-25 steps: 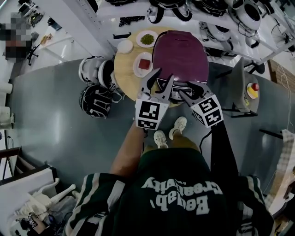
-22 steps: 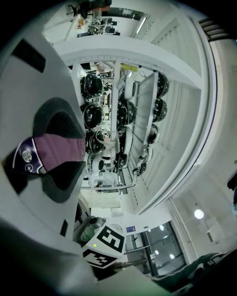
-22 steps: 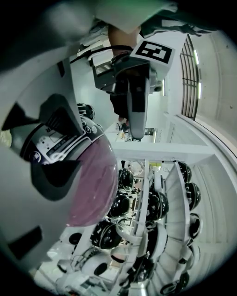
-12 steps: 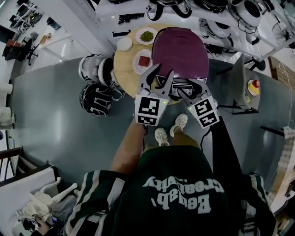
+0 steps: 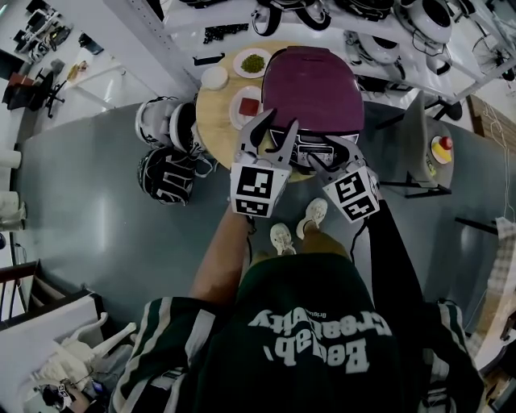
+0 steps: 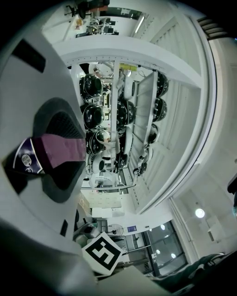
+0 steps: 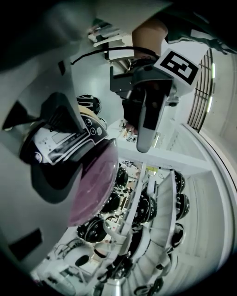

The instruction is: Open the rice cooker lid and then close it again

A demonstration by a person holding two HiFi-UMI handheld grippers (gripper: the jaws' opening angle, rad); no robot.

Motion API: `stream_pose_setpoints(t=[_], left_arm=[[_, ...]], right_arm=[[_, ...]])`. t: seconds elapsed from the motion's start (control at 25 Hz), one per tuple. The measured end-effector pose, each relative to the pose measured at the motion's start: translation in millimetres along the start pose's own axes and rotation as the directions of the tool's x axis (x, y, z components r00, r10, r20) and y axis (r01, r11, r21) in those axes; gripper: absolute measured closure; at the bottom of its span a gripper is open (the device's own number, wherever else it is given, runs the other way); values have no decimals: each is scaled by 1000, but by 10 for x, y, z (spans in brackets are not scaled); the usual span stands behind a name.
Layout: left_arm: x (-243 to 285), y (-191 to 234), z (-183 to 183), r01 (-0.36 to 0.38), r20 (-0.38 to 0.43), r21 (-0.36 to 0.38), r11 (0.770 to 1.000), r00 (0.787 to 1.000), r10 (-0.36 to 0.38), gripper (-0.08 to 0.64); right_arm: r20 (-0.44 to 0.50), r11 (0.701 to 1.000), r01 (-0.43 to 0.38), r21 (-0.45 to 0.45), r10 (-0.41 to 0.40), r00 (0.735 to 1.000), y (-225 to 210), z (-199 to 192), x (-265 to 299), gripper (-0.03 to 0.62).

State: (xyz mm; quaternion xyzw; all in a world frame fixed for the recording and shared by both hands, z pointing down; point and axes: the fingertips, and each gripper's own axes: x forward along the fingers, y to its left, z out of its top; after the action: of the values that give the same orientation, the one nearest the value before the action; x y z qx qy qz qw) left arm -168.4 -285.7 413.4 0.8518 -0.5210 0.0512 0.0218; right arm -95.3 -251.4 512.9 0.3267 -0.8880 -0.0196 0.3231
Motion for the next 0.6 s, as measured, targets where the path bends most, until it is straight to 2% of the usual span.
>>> stream_pose_setpoints(t=[0.4,0.6], left_arm=[[-67,27,-17,-8,-4,-1,1000,1000,8,406],[-73,-51,-90,1,-18,-11,1000,1000,-1,407]], right_arm=[[-2,999,-3,34,3,1000,-20,27,18,382],[1,999,3,46,-3,1000,-49,24,-10,405]])
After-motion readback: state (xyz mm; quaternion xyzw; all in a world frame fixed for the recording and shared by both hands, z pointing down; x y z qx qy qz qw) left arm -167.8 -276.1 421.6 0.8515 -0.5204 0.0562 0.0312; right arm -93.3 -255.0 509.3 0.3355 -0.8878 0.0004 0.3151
